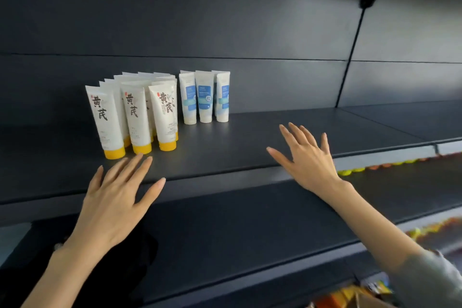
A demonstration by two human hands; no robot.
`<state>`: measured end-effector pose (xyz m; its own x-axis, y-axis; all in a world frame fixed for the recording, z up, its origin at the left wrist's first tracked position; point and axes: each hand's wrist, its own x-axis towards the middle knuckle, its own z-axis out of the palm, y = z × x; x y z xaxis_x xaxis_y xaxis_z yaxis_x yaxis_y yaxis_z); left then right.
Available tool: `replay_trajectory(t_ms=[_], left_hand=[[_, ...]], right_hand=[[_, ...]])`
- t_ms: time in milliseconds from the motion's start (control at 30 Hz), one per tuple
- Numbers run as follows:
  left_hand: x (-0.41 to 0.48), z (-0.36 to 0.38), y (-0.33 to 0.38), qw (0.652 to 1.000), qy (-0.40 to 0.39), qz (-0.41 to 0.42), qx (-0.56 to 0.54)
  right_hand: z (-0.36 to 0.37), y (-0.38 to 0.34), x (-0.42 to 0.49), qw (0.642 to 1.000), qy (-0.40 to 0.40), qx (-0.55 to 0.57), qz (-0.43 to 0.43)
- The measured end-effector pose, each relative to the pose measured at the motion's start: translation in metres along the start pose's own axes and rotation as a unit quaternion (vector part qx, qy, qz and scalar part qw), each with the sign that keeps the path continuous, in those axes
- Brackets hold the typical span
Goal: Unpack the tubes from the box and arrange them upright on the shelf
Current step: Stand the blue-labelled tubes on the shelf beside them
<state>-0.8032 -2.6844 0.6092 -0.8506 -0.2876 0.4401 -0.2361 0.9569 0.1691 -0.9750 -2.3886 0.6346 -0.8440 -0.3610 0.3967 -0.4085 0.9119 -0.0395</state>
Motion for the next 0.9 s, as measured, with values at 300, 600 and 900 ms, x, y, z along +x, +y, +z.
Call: replay_trajectory(t_ms=[300, 600, 900], left_hand=[[-0.017, 0.01, 0.043, 0.998, 0.003, 0.048, 0.027], [-0.057, 0.033, 0.16, 0.994, -0.016, 0.107, -0.031], [-0.101, 0.12, 0.283, 0.968, -0.154, 0.187, -0.06]], right_hand=[[-0.003, 0.065, -0.109, 0.998, -0.008, -0.044, 0.053], [0.004, 0.165, -0.201, 0.991, -0.046, -0.032, 0.125], [0.021, 0.269, -0.299, 0.965, -0.118, -0.044, 0.23]])
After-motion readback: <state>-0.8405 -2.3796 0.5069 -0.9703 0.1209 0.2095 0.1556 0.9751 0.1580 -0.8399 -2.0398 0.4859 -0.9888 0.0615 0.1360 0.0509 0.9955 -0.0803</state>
